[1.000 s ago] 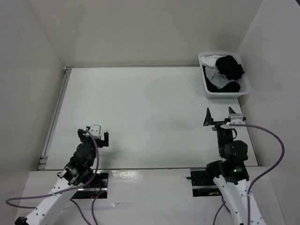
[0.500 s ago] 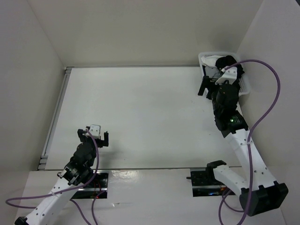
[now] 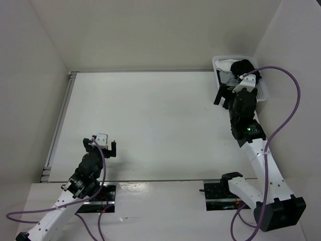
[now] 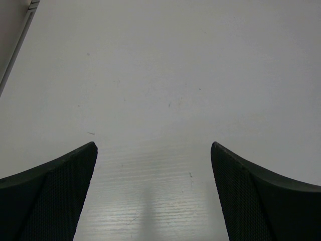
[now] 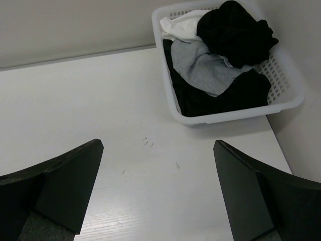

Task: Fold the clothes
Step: Grab the tank top from the pile

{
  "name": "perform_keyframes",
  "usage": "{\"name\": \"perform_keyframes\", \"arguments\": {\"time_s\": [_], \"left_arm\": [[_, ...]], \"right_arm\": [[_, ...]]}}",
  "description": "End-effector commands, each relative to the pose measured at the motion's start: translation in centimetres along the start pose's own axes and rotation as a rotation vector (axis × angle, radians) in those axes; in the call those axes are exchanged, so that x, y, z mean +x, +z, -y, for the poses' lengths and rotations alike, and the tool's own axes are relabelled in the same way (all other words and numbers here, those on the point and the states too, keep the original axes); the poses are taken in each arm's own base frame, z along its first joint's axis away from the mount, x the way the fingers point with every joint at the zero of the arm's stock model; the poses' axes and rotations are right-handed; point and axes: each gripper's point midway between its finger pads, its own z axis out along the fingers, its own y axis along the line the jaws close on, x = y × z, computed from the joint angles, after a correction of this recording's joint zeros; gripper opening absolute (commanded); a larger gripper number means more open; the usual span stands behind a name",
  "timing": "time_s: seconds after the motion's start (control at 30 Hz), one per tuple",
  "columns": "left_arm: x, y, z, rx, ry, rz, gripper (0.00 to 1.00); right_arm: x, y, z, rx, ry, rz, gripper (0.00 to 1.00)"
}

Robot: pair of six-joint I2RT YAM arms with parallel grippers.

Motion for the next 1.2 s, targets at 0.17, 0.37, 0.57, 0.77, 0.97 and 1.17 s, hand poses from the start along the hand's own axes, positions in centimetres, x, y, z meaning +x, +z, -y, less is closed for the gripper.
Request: {"name": "perform_keyframes", "arguments": {"time_s": [0.17, 0.37, 0.57, 0.77, 0.97, 1.17], "left_arm": [[-1.8, -0.1, 0.0, -0.003, -0.073, 0.114, 1.00], [-6.4, -0.9, 0.8, 0.109, 0.159, 0.249, 1.00], [-16.7, -4.7, 0.0, 0.123, 0.457, 0.573, 1.00], [-23.8, -9.2, 0.2, 0.088, 0.795, 0.861, 1.00], [-25.8, -10.5, 1.4, -0.022, 1.153, 1.022, 1.00], [-30.8, -8.4, 1.1, -0.064, 1.154, 0.962, 1.00]], "right_arm": [[0.0, 1.7, -0.6, -0.003, -0.005, -0.008, 1.00], [-2.0, 1.6, -0.7, -0.006, 0.013, 0.044, 1.00], [-6.6, 3.1, -0.9, 0.001, 0.036, 0.074, 1.00], [-8.8, 5.2, -1.8, -0.013, 0.033, 0.061, 1.00], [-9.9, 6.2, -2.1, -0.025, 0.026, 0.066, 1.00], [-10.9, 6.7, -1.5, -0.014, 0.033, 0.081, 1.00]]}}
